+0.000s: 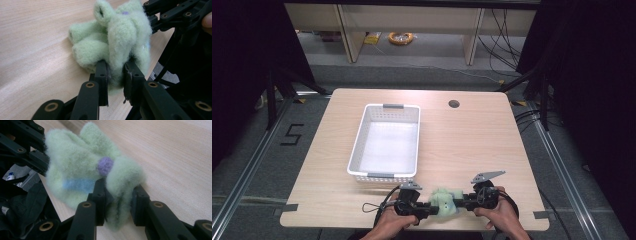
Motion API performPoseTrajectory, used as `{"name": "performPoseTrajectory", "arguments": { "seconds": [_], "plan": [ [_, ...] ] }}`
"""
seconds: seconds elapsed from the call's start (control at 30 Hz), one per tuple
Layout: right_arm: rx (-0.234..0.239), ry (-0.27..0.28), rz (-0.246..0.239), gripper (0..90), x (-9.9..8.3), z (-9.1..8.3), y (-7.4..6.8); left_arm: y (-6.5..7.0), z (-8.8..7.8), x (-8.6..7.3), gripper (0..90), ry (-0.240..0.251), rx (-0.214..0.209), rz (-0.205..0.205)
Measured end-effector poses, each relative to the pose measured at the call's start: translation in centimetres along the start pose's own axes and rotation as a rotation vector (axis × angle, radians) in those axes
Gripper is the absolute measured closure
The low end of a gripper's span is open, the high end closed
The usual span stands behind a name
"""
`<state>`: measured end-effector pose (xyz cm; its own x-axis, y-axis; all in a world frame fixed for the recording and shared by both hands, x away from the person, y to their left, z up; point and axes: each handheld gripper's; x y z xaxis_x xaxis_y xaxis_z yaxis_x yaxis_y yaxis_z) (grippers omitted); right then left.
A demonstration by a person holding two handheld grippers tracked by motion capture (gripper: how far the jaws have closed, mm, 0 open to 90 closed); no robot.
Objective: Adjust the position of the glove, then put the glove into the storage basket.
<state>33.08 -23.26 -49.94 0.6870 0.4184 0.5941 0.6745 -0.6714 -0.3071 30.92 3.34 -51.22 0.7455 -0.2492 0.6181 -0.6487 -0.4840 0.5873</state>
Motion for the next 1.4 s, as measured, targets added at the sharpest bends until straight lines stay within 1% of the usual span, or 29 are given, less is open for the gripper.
{"name": "performPoseTrajectory", "arguments": {
  "seconds": [0.03, 0.07, 0.17, 0.23, 0.33, 0.37, 0.43, 0.6, 0.63, 0.67, 0.7, 0.77, 0.8, 0.83, 0.87, 0.9, 0.93, 1.0, 1.03, 1.1, 1.13, 1.17, 1.2, 1.23, 1.27, 1.3, 1.33, 1.37, 1.4],
  "plan": [
    [0.004, 0.0, 0.002, 71.5, 0.0, -0.1, 0.0, 0.0, 0.0, 0.0, 75.4, 0.002, 0.0, -0.003],
    [-0.014, 0.008, 0.007, 71.9, 0.0, -0.1, -0.1, -0.1, -0.1, 0.1, 75.5, -0.003, -0.004, -0.005],
    [0.009, 0.018, 0.003, 72.2, 0.0, -0.1, 0.0, -0.1, -0.2, 0.3, 75.9, -0.001, -0.004, -0.002],
    [0.001, 0.025, 0.01, 72.6, 0.0, -0.3, 0.0, -0.1, -0.3, 0.4, 76.1, 0.007, -0.006, -0.003],
    [0.008, 0.049, 0.012, 73.0, 0.1, -0.5, -0.1, -0.2, -0.5, 0.6, 76.5, 0.012, -0.005, 0.0],
    [0.026, 0.048, 0.012, 73.1, 0.1, -0.6, -0.1, -0.2, -0.5, 0.7, 76.5, 0.019, -0.003, -0.003],
    [0.011, 0.054, 0.009, 73.1, 0.2, -0.7, -0.2, -0.1, -0.7, 0.7, 76.5, 0.014, -0.009, -0.003],
    [0.014, 0.06, 0.01, 73.2, 0.2, -0.7, -0.2, 0.0, -0.9, 0.7, 76.5, 0.014, -0.021, 0.004],
    [0.007, 0.063, 0.009, 73.2, 0.2, -0.8, -0.3, 0.1, -0.9, 0.7, 76.5, 0.023, -0.011, 0.002],
    [0.018, 0.061, 0.018, 73.2, 0.2, -0.8, -0.4, 0.2, -1.0, 0.7, 76.4, 0.024, 0.004, 0.001],
    [0.009, 0.07, 0.003, 73.2, 0.3, -0.9, -0.4, 0.2, -1.1, 0.7, 76.4, 0.019, -0.001, 0.008],
    [0.01, 0.072, 0.004, 73.3, 0.3, -0.8, -0.5, 0.2, -1.3, 0.7, 76.4, 0.023, 0.007, 0.012],
    [0.017, 0.07, 0.004, 73.3, 0.4, -0.8, -0.6, 0.0, -1.4, 0.7, 76.4, 0.026, -0.018, 0.013],
    [0.023, 0.071, -0.002, 73.3, 0.4, -0.7, -0.6, 0.1, -1.4, 0.6, 76.4, 0.028, -0.015, 0.009],
    [0.028, 0.08, 0.007, 73.3, 0.4, -0.6, -0.8, 0.1, -1.5, 0.6, 76.4, 0.025, -0.016, 0.014],
    [0.032, 0.063, 0.025, 73.3, 0.5, -0.7, -1.0, 0.1, -1.6, 0.6, 76.4, 0.027, -0.016, 0.02],
    [0.006, 0.071, -0.004, 73.3, 0.5, -0.7, -0.9, 0.2, -1.7, 0.6, 76.4, 0.027, -0.016, 0.015],
    [0.036, 0.067, -0.011, 73.3, 0.6, -0.7, -0.9, 0.3, -1.9, 0.6, 76.4, 0.03, -0.011, 0.029],
    [0.042, 0.067, 0.01, 73.3, 0.6, -0.7, -1.1, 0.4, -2.0, 0.6, 76.4, 0.029, -0.013, 0.03],
    [0.044, 0.077, 0.009, 73.3, 0.7, -0.7, -1.2, 0.6, -2.2, 0.7, 76.4, 0.035, -0.012, 0.037],
    [0.032, 0.081, -0.009, 73.3, 0.8, -0.8, -1.2, 0.6, -2.3, 0.7, 76.4, 0.033, -0.005, 0.042],
    [0.037, 0.076, 0.0, 73.2, 0.9, -0.9, -1.4, 0.7, -2.4, 0.7, 76.4, 0.038, 0.0, 0.041],
    [0.035, 0.085, -0.014, 73.3, 1.0, -0.9, -1.4, 0.8, -2.5, 0.8, 76.4, 0.035, 0.004, 0.045],
    [0.018, 0.081, 0.002, 73.3, 1.1, -1.0, -1.7, 0.9, -2.6, 0.8, 76.4, 0.032, 0.006, 0.051],
    [0.019, 0.08, -0.013, 73.2, 1.2, -1.1, -1.8, 0.9, -2.7, 0.9, 76.4, 0.046, -0.003, 0.053],
    [0.02, 0.084, -0.025, 73.3, 1.4, -1.1, -1.7, 0.9, -2.9, 0.9, 76.4, 0.043, -0.015, 0.054],
    [0.037, 0.085, -0.005, 73.2, 1.5, -1.1, -2.0, 1.0, -3.1, 1.0, 76.4, 0.049, -0.019, 0.057],
    [0.019, 0.087, -0.033, 73.3, 1.7, -1.3, -1.9, 1.1, -3.3, 1.0, 76.4, 0.053, -0.02, 0.06],
    [0.018, 0.089, -0.026, 73.2, 1.9, -1.3, -2.1, 1.2, -3.5, 1.1, 76.4, 0.059, -0.003, 0.063]
  ]
}}
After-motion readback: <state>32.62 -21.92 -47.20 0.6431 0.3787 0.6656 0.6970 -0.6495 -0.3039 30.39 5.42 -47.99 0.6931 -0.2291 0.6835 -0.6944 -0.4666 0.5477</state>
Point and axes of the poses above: each handheld gripper's, and its own axes: z roughly forward along the jaws, x roughly out of its top, y roughly to its right, and after that the axes turned 5 degrees about -x, right-handed
